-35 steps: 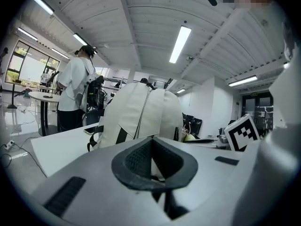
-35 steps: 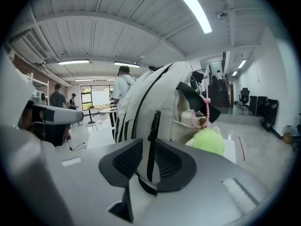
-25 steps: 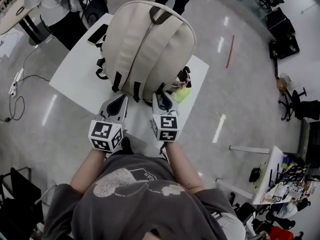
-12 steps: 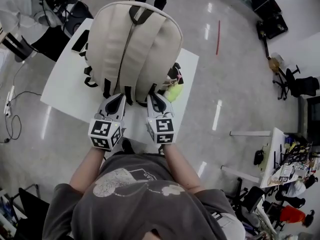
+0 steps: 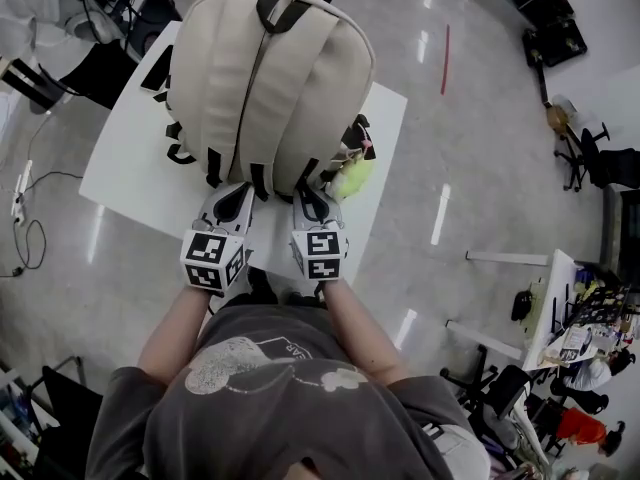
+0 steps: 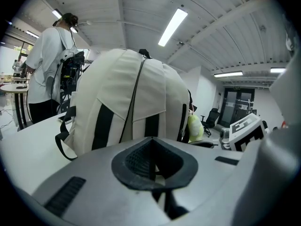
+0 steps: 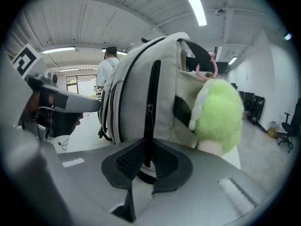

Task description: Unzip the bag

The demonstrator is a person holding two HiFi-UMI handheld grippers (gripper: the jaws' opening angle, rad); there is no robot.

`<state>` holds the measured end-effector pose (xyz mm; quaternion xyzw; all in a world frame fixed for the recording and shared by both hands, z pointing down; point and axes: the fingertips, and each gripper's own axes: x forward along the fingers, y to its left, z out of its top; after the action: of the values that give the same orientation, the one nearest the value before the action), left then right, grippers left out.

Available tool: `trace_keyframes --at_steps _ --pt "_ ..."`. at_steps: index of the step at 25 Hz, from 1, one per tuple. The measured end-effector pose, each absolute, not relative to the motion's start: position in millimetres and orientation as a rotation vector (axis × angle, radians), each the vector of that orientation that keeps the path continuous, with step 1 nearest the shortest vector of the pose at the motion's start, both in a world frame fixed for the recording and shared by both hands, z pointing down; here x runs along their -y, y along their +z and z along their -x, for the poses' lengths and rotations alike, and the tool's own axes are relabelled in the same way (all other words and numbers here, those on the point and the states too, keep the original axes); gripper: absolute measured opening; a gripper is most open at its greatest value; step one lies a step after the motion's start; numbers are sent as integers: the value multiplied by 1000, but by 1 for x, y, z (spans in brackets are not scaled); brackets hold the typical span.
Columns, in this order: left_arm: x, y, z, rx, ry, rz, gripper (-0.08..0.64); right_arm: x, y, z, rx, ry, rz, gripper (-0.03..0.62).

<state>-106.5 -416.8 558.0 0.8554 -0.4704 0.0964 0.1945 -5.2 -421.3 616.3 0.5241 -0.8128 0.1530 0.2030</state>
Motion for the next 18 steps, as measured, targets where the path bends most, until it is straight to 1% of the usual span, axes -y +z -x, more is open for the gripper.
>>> trace_keyframes --at_steps 11,18 --pt "411 584 106 1299 316 -2347 5 417 647 7 2227 483 -1416 34" --pt "401 592 103 1281 323 -2329 5 385 684 6 2138 655 -1320 34"
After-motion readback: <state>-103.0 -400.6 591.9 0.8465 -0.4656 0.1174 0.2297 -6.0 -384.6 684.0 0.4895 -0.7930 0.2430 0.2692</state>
